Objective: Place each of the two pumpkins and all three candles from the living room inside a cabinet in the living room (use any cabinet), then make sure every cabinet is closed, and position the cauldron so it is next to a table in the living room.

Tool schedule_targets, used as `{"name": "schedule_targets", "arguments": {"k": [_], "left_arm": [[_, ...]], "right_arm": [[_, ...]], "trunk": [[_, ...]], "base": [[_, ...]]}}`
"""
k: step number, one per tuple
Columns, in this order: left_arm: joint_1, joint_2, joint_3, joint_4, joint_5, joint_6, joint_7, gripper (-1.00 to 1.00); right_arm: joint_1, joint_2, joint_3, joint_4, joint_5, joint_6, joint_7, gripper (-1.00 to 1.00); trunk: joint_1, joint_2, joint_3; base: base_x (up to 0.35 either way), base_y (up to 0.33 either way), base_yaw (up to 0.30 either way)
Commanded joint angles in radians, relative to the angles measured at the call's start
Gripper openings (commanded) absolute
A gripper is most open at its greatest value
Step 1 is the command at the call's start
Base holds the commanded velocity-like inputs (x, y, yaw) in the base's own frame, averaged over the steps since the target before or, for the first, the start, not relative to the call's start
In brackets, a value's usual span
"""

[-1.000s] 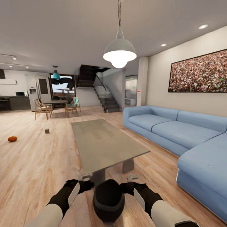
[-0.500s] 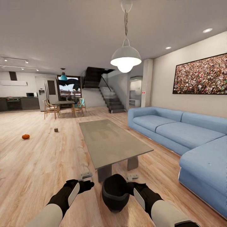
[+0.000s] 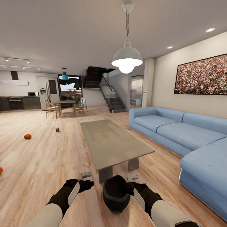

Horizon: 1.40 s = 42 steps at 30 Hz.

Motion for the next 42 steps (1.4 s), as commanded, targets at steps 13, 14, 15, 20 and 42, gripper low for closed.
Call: {"name": "schedule_targets", "arguments": {"k": [13,14,15,20,42], "left_arm": [[0.000,0.009,0.009,-0.002,0.010,0.006,0.007,1.00],[0.000,0.010,0.009,-0.002,0.010,0.006,0.008,1.00],[0.000,0.011,0.010,-0.002,0.010,0.006,0.009,1.00],[0.000,0.030,0.038,0.001,0.015,0.006,0.010,1.00],[0.008,0.125,0.143,0.336,0.030,-0.206,0.014,1.00]], "right_arm": [[-0.001,0.000,0.004,0.000,-0.006,0.008,-0.001,1.00],[-0.001,0.000,0.004,0.000,-0.006,0.010,-0.002,1.00],[-0.001,0.000,0.004,0.000,-0.006,0.013,-0.003,1.00],[-0.002,0.000,0.003,0.003,-0.006,0.018,-0.006,1.00],[0.040,0.000,-0.009,0.128,-0.024,-0.149,-0.002,1.00]], "trunk": [[-0.050,0.091,0.028],[-0.054,0.098,0.031],[-0.058,0.105,0.033],[-0.077,0.140,0.044],[-0.161,0.294,0.089]], "base": [[0.000,0.000,0.071],[0.000,0.000,0.071],[0.000,0.000,0.071],[0.000,0.000,0.071],[0.000,0.000,0.126]]}}
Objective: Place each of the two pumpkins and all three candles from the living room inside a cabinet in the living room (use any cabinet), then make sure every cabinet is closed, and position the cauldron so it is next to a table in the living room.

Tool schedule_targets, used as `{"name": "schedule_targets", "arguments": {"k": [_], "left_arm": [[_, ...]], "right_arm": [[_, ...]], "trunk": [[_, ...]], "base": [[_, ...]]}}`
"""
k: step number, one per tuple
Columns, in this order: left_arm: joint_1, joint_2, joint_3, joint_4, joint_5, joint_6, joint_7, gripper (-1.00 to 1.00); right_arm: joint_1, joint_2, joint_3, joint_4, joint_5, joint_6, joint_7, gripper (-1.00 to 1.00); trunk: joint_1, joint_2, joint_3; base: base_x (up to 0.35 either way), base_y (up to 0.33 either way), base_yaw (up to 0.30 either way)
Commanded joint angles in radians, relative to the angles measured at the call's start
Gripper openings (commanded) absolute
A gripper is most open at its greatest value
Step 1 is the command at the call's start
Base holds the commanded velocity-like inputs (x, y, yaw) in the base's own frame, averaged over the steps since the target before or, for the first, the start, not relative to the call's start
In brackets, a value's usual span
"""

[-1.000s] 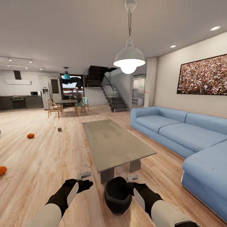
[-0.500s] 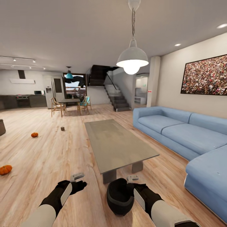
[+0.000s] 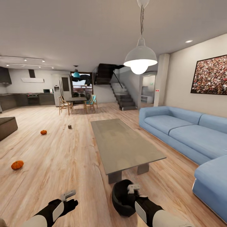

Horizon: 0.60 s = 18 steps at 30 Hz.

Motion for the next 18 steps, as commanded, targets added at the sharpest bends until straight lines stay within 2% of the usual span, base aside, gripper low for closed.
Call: {"name": "schedule_targets", "arguments": {"k": [1,10,18], "left_arm": [[0.000,0.000,0.000,0.000,0.011,0.001,0.002,1.00],[0.002,-0.010,-0.001,0.008,0.014,-0.011,0.002,1.00],[0.002,-0.011,0.000,0.012,0.014,-0.023,0.002,1.00]], "right_arm": [[0.003,0.000,0.007,0.001,-0.008,0.003,-0.001,1.00],[0.011,0.000,0.007,0.023,-0.008,-0.022,-0.002,1.00],[0.011,0.000,0.007,0.043,-0.008,-0.054,-0.002,1.00]], "trunk": [[-0.004,0.007,0.001],[-0.039,0.070,0.018],[-0.039,0.070,0.007]], "base": [[0.000,0.000,0.163],[0.000,0.000,0.164],[0.000,0.000,0.167]]}}
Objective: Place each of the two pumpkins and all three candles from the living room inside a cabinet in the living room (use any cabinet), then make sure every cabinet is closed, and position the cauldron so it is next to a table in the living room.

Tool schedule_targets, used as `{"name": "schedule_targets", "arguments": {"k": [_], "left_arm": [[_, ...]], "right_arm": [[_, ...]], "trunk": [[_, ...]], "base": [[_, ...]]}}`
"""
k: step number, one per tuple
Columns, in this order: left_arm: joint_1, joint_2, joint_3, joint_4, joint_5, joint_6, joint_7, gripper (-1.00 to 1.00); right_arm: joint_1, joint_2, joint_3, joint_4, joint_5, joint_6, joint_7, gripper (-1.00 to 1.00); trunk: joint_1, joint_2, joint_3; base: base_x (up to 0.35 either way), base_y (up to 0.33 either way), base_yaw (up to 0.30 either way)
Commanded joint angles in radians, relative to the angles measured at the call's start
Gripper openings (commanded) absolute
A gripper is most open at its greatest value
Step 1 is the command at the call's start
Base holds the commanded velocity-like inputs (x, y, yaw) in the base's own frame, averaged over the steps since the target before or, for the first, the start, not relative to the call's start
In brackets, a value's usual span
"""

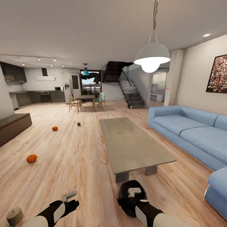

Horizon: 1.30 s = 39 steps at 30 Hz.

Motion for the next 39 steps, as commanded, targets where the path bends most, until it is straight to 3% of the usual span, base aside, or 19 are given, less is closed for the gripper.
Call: {"name": "schedule_targets", "arguments": {"k": [1,18,30,39], "left_arm": [[0.000,0.000,0.001,-0.002,0.010,0.006,0.002,1.00],[0.000,0.005,0.000,-0.002,0.009,0.006,0.001,1.00],[0.001,0.005,0.001,-0.002,0.010,0.006,0.001,1.00],[0.002,0.007,0.000,-0.002,0.009,0.004,0.001,1.00]], "right_arm": [[0.000,0.000,0.007,-0.001,-0.008,0.004,0.000,1.00],[0.000,0.000,0.007,0.000,-0.008,0.003,0.000,1.00],[0.000,0.000,0.007,0.000,-0.008,0.003,0.002,1.00],[0.000,0.000,0.008,0.000,-0.005,0.003,0.002,1.00]], "trunk": [[0.000,-0.001,-0.002],[0.000,-0.001,-0.022],[0.000,-0.001,-0.023],[0.000,-0.001,-0.023]], "base": [[0.000,0.000,0.167],[0.000,0.210,0.190],[-0.060,0.288,0.035],[-0.046,0.086,0.236]]}}
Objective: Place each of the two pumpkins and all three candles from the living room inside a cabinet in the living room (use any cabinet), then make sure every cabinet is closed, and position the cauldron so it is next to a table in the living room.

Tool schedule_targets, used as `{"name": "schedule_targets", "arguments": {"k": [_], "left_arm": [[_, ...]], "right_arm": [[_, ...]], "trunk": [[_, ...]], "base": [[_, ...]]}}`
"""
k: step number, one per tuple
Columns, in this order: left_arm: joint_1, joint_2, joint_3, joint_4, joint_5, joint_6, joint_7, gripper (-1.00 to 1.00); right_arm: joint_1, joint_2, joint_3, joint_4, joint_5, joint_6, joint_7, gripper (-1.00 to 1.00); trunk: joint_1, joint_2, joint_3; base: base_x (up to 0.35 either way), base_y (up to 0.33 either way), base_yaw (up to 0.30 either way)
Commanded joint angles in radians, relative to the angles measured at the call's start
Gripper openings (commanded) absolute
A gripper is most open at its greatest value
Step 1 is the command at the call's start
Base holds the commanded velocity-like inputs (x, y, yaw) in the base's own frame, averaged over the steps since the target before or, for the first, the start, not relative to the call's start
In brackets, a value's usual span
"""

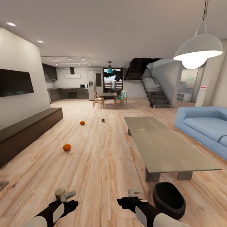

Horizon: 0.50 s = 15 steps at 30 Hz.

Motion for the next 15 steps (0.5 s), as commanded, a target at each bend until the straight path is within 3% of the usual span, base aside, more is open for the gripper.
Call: {"name": "schedule_targets", "arguments": {"k": [1,9,15], "left_arm": [[0.000,0.000,0.001,-0.002,0.010,0.006,0.002,1.00],[0.000,0.000,0.001,-0.002,0.010,0.006,0.002,1.00],[0.000,0.002,0.002,-0.002,0.010,0.006,0.002,1.00]], "right_arm": [[0.000,0.000,0.008,-0.001,-0.008,0.003,0.000,1.00],[0.000,0.000,0.008,0.000,-0.007,0.003,0.000,1.00],[0.002,0.000,0.008,-0.001,-0.007,0.002,0.001,1.00]], "trunk": [[0.000,-0.001,-0.001],[0.000,-0.001,-0.001],[0.000,-0.001,-0.001]], "base": [[-0.002,0.004,0.273],[0.060,0.006,0.259],[0.109,0.178,0.051]]}}
